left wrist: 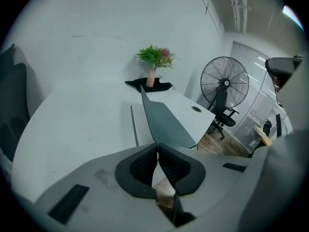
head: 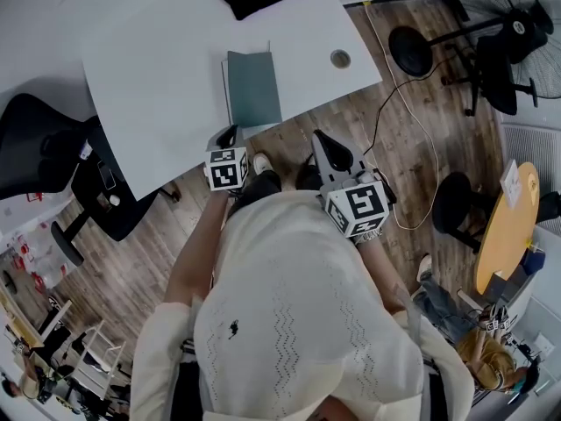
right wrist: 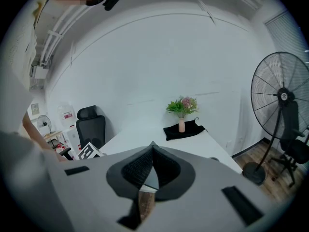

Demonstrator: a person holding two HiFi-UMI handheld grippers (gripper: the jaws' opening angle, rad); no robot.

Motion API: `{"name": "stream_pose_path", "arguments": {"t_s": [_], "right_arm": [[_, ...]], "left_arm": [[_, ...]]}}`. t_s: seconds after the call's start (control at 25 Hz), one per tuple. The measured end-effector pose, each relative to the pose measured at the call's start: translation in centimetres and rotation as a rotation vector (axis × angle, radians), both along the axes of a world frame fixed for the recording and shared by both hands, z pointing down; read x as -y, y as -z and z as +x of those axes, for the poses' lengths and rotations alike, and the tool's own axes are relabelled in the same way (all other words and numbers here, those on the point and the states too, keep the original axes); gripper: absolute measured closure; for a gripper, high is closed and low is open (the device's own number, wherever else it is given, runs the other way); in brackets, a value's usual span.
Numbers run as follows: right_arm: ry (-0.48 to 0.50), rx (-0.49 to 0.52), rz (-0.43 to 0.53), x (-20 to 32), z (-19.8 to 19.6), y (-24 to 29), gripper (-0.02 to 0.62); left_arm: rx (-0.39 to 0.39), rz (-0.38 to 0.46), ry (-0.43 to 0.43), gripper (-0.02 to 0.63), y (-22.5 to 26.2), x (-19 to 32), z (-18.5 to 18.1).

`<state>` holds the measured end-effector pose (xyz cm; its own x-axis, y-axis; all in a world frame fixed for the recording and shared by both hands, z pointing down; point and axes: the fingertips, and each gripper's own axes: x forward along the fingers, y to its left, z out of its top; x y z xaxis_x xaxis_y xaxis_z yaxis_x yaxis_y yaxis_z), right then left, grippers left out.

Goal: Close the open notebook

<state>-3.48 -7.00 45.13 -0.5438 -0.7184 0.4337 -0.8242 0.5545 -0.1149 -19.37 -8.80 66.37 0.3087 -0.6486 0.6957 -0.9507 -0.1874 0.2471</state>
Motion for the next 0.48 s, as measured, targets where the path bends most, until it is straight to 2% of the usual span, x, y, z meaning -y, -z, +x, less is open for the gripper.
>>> {"name": "stream_pose_path", "arguments": {"t_s": [0.48], "right_arm": [[-0.007, -0.004, 0.001, 0.3, 0.1, -0.1, 0.594]], "left_arm": [[0.015, -0.049, 0.007, 0.583, -1.7, -0.2, -0.8]]}}
